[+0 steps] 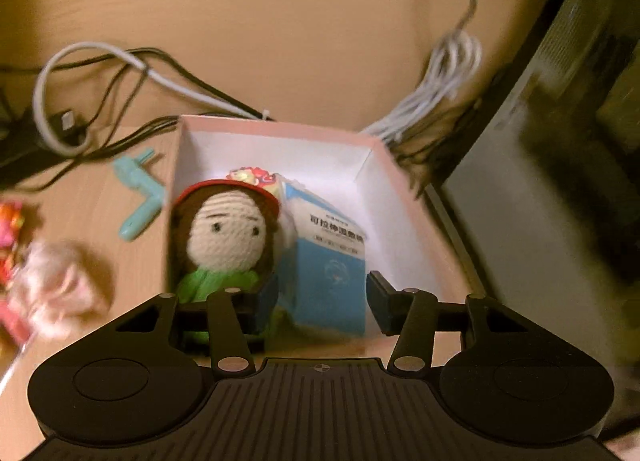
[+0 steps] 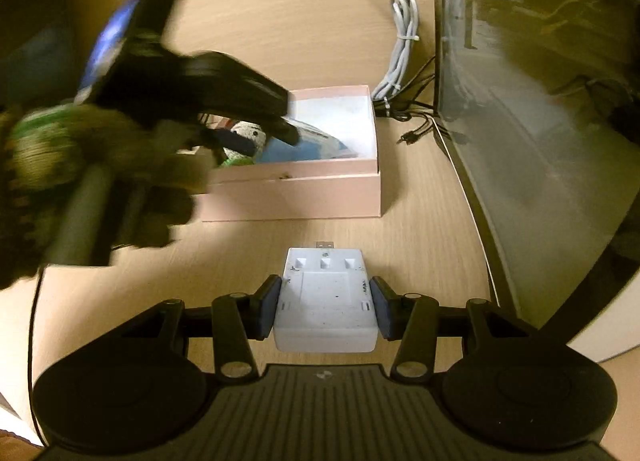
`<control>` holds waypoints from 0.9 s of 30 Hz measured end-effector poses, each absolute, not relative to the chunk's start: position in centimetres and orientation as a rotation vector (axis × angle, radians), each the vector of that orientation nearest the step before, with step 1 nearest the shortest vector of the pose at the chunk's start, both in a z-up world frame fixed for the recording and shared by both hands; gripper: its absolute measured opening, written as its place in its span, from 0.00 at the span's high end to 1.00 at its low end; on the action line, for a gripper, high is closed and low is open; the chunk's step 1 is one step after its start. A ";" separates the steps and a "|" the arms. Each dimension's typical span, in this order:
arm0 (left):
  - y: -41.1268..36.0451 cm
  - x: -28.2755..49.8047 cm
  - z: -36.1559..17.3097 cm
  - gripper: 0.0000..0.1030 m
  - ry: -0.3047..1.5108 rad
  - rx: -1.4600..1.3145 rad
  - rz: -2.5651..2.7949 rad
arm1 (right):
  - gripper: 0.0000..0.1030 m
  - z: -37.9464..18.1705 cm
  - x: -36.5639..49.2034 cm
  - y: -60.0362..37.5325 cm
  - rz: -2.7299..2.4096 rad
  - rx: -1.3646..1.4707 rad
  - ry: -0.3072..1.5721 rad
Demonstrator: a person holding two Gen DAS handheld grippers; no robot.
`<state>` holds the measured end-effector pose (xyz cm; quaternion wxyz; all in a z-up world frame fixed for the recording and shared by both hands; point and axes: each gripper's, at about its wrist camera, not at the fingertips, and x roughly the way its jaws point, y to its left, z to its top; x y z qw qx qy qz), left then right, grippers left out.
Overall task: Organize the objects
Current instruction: 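Lower the blue pack into the pink box and open the left gripper while the right carries the charger, then lower the white charger into the pink box and open the right gripper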
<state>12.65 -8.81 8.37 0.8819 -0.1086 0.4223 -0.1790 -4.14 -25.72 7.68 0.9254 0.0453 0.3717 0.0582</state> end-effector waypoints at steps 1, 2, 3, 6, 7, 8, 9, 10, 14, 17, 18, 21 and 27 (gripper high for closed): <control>-7.6 11.8 9.0 0.48 0.867 -0.260 -0.387 | 0.54 7.8 -4.1 -25.8 0.123 0.093 0.760; -6.1 10.7 9.6 0.48 0.856 -0.287 -0.399 | 0.54 8.1 -3.8 -25.8 0.126 0.094 0.754; -4.6 9.5 9.8 0.48 0.848 -0.310 -0.407 | 0.54 8.3 -3.3 -25.9 0.129 0.100 0.747; -0.8 6.3 9.7 0.49 0.856 -0.340 -0.400 | 0.54 10.0 -1.5 -26.0 0.146 0.130 0.699; 0.6 5.3 9.4 0.49 0.867 -0.347 -0.386 | 0.54 10.7 -0.8 -25.9 0.151 0.135 0.678; 2.0 4.3 8.9 0.49 0.883 -0.356 -0.363 | 0.54 11.4 0.1 -25.7 0.154 0.132 0.655; 3.4 3.4 8.3 0.49 0.901 -0.373 -0.336 | 0.54 12.2 1.3 -25.4 0.149 0.116 0.621; 4.9 2.1 8.2 0.49 0.912 -0.394 -0.312 | 0.54 12.9 2.5 -25.0 0.146 0.097 0.591; 9.2 -0.1 6.5 0.49 0.930 -0.485 -0.196 | 0.52 14.5 8.8 -23.4 0.095 -0.020 0.469; 11.4 -1.5 6.4 0.49 0.929 -0.462 -0.153 | 0.24 13.7 12.7 -22.1 0.018 -0.064 0.496; 11.9 -1.9 6.4 0.49 0.927 -0.442 -0.145 | 0.23 13.3 13.0 -21.8 0.021 -0.045 0.512; 13.6 -2.5 5.6 0.49 0.938 -0.410 -0.121 | 0.12 11.5 10.9 -20.6 0.096 0.001 0.575; 15.0 -1.5 4.6 0.49 0.950 -0.426 -0.151 | 0.09 7.0 4.7 -17.6 0.141 -0.063 0.702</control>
